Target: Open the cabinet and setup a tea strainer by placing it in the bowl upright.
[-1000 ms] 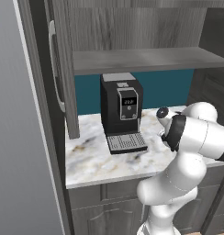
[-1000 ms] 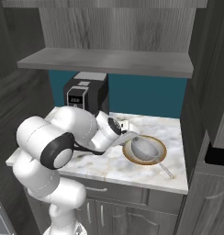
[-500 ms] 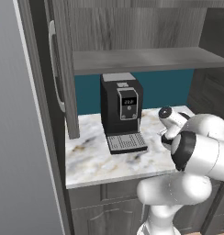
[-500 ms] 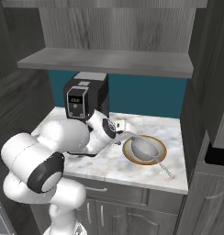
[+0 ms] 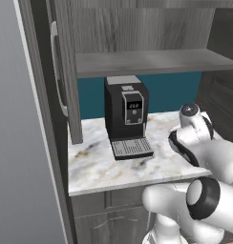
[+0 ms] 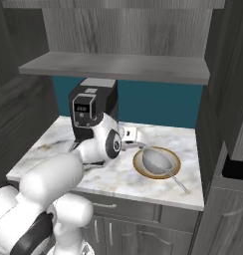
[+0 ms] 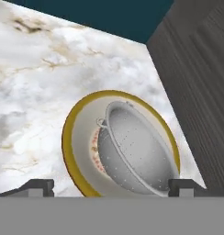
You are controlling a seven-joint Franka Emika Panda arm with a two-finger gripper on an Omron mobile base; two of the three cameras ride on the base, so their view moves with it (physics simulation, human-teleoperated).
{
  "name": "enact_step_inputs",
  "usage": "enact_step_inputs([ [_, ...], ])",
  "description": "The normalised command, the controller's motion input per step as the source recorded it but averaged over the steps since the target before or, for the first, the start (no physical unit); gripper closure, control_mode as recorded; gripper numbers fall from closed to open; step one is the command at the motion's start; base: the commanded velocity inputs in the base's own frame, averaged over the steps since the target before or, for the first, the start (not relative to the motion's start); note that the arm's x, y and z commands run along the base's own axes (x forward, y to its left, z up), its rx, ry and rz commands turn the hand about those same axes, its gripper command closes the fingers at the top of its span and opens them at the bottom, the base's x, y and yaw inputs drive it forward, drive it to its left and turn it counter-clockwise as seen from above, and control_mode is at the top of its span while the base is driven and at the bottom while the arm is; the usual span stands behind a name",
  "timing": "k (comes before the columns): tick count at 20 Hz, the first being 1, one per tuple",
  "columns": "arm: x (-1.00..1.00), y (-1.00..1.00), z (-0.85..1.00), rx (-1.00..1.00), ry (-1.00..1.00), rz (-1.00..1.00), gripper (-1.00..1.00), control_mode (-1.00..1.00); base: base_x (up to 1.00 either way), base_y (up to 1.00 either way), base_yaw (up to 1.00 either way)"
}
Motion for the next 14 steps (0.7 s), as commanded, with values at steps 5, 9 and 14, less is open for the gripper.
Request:
enact_step_inputs([
  [5,-0.1,0.0,0.59,0.39,0.15,-0.01,-1.0,-1.0,0.0,0.0,0.0],
  [9,0.0,0.0,0.48,0.38,0.24,-0.04,-1.0,-1.0,0.0,0.0,0.0],
  [14,0.0,0.0,0.28,0.32,0.26,-0.07,-1.0,-1.0,0.0,0.0,0.0],
])
